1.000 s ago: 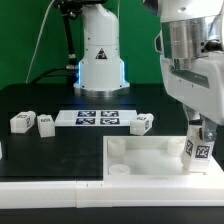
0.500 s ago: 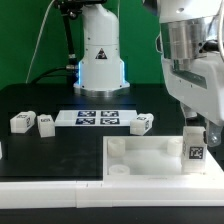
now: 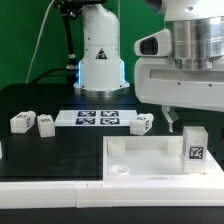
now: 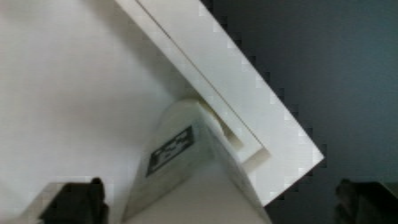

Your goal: Assemble one leg

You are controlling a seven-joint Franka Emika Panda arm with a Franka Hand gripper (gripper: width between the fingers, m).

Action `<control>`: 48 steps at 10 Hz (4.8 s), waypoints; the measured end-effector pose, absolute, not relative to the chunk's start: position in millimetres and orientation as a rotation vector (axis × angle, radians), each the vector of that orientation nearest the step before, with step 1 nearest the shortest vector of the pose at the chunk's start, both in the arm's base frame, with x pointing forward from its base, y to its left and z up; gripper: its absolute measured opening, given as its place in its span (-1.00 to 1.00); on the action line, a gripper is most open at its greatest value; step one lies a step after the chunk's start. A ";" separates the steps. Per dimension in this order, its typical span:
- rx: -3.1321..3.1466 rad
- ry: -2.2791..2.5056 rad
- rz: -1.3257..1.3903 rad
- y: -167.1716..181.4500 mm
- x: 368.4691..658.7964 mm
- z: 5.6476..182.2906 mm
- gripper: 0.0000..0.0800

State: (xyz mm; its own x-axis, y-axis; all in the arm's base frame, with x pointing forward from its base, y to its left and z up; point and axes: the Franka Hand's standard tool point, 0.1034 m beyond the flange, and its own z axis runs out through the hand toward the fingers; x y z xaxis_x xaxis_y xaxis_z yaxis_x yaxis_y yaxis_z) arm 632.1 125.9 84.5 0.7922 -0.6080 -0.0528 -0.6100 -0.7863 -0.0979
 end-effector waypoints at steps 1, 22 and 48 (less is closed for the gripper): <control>-2.938 0.780 0.011 123.4 632.5 84.5 0.62; -2.448 1.807 0.044 119.3 632.8 82.3 -0.27; -3.077 0.178 -0.017 116.7 633.0 80.5 -0.27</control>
Offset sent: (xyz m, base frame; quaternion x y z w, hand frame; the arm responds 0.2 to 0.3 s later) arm -0.0016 -0.0029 -0.0024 -0.0039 0.0007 -0.1778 0.9841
